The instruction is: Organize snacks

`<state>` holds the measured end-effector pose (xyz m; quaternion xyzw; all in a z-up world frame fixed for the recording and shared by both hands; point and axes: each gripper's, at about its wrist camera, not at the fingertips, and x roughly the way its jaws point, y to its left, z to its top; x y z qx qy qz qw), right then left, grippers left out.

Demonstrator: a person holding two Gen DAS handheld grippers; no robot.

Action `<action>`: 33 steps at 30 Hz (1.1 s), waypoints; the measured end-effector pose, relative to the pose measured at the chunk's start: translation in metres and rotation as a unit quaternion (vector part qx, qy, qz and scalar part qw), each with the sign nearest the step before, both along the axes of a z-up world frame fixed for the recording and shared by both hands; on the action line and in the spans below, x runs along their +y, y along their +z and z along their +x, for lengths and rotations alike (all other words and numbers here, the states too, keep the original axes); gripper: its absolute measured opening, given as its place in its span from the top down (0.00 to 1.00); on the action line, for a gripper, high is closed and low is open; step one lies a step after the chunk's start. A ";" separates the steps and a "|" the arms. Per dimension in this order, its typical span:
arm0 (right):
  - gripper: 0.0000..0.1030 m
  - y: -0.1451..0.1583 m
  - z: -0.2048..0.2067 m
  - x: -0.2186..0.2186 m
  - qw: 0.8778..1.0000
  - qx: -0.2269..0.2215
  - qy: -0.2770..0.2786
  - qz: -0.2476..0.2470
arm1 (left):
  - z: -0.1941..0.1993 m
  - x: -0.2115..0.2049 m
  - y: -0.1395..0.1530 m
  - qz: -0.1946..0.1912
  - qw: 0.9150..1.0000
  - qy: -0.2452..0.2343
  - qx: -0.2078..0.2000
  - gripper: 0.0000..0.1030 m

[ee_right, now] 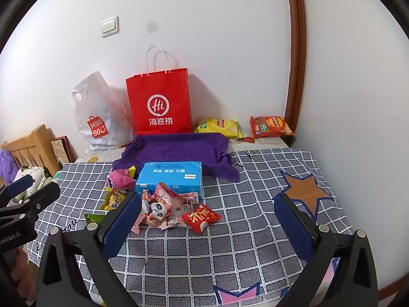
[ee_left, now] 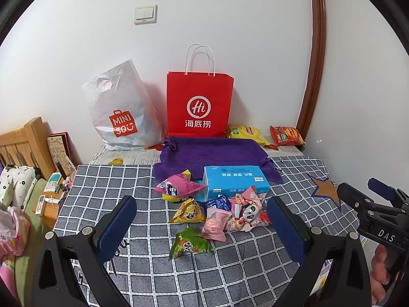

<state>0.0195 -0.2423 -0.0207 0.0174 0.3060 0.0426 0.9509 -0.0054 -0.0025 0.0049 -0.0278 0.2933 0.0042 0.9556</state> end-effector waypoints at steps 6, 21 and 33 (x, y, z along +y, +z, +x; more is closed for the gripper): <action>0.01 0.000 0.000 -0.001 1.000 -0.001 0.000 0.004 | -0.001 0.000 0.000 -0.001 1.000 0.001 0.000 0.01; 0.01 0.000 -0.002 0.002 1.000 -0.003 0.005 0.003 | -0.001 -0.001 0.000 -0.001 1.000 0.001 0.001 0.01; 0.01 0.002 -0.005 0.007 1.000 -0.007 0.010 0.001 | -0.001 0.002 0.000 -0.003 1.000 0.000 0.000 0.01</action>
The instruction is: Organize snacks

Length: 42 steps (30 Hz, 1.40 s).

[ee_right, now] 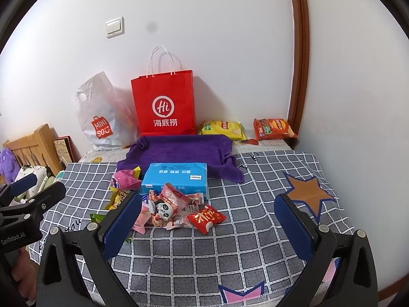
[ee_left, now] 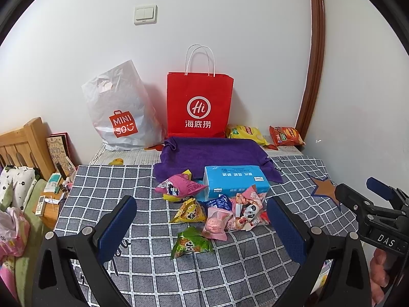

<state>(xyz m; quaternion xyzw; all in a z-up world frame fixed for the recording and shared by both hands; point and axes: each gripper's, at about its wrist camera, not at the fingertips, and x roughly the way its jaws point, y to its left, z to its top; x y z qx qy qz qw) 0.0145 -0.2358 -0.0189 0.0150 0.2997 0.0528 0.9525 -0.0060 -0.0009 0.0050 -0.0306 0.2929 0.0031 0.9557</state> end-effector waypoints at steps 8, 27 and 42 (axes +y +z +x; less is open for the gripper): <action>0.01 0.000 -0.001 0.002 1.000 -0.005 0.002 -0.002 | 0.001 0.005 -0.008 0.000 1.000 0.002 0.006 0.01; 0.08 -0.053 0.035 -0.007 0.999 0.032 -0.008 0.003 | 0.047 0.034 -0.086 -0.027 0.995 0.011 0.091 0.01; 0.09 -0.125 0.080 -0.012 0.995 0.096 -0.017 -0.019 | 0.085 0.032 -0.164 -0.055 0.984 -0.025 0.170 0.36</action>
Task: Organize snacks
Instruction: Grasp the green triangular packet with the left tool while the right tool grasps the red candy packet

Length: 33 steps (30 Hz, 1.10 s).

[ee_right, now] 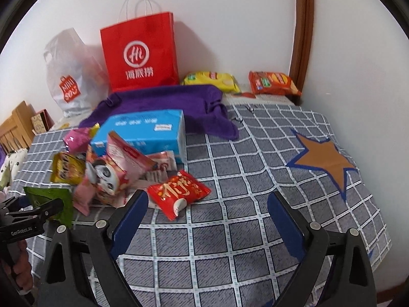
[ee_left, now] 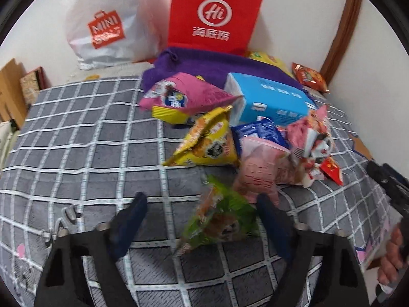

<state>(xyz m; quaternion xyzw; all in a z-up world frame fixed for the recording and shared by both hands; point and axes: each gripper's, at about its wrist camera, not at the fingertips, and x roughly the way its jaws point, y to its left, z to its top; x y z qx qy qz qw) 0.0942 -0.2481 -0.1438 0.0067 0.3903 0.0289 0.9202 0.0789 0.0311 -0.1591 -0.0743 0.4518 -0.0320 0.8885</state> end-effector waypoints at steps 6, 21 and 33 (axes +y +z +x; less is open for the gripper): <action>0.09 -0.020 0.017 0.003 1.000 0.020 0.004 -0.002 | -0.005 0.003 0.009 0.006 1.000 -0.019 -0.024 0.54; 0.18 -0.062 0.064 0.025 0.997 0.065 0.041 -0.008 | 0.012 0.035 0.006 -0.005 1.000 0.004 -0.020 0.55; 0.48 -0.067 0.076 0.010 0.995 0.079 0.059 -0.002 | 0.008 0.037 0.010 -0.003 1.000 -0.001 -0.021 0.55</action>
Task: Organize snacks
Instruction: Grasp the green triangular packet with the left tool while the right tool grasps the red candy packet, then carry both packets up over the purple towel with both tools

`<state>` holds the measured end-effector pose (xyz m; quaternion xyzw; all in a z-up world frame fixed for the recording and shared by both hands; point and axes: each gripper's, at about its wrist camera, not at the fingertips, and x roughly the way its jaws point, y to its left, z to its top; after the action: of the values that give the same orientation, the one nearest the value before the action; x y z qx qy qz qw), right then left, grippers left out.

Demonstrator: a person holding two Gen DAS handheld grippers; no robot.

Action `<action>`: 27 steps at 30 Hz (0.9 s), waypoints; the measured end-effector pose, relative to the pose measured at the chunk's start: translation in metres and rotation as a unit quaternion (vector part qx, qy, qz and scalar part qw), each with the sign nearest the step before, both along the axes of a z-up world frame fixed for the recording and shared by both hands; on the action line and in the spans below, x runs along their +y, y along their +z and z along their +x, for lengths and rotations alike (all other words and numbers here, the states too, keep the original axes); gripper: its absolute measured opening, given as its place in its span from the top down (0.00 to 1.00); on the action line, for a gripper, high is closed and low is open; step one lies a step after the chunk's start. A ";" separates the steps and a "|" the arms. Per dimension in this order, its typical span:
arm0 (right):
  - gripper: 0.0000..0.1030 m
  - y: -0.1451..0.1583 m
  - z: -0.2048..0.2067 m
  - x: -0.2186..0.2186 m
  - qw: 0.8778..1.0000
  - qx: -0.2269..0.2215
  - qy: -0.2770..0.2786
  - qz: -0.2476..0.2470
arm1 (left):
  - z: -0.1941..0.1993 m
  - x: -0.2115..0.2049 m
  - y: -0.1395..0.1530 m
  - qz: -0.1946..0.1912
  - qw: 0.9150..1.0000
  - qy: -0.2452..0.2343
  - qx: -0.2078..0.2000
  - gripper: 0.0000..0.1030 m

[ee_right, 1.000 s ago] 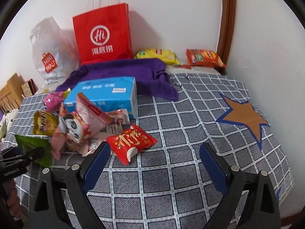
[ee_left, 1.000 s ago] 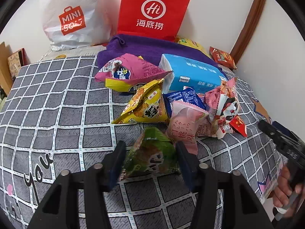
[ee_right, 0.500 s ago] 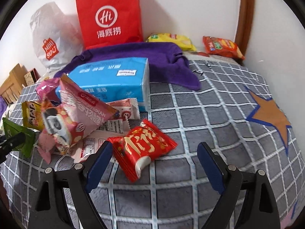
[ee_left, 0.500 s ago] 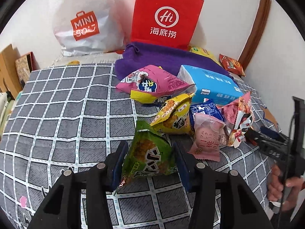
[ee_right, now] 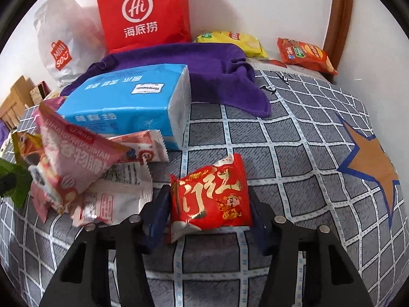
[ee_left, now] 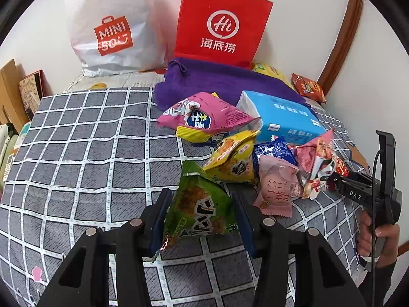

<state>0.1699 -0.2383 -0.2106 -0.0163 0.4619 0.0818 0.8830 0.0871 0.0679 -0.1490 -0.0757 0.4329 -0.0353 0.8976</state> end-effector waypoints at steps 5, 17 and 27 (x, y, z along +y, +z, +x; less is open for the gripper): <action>0.48 0.006 -0.014 -0.006 1.000 -0.010 -0.016 0.005 | -0.012 0.001 0.009 0.001 1.000 -0.007 -0.006 0.56; 0.48 0.052 -0.045 -0.018 0.997 -0.046 -0.034 0.044 | -0.028 -0.016 0.048 -0.024 0.999 -0.029 -0.017 0.56; 0.48 0.086 -0.039 -0.016 0.997 -0.058 -0.023 0.048 | -0.006 -0.045 0.082 -0.024 0.997 -0.060 -0.031 0.56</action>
<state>0.1314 -0.2542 -0.1249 0.0319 0.4060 0.0821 0.9096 0.0816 0.0233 -0.0668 -0.0698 0.4078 -0.1021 0.9047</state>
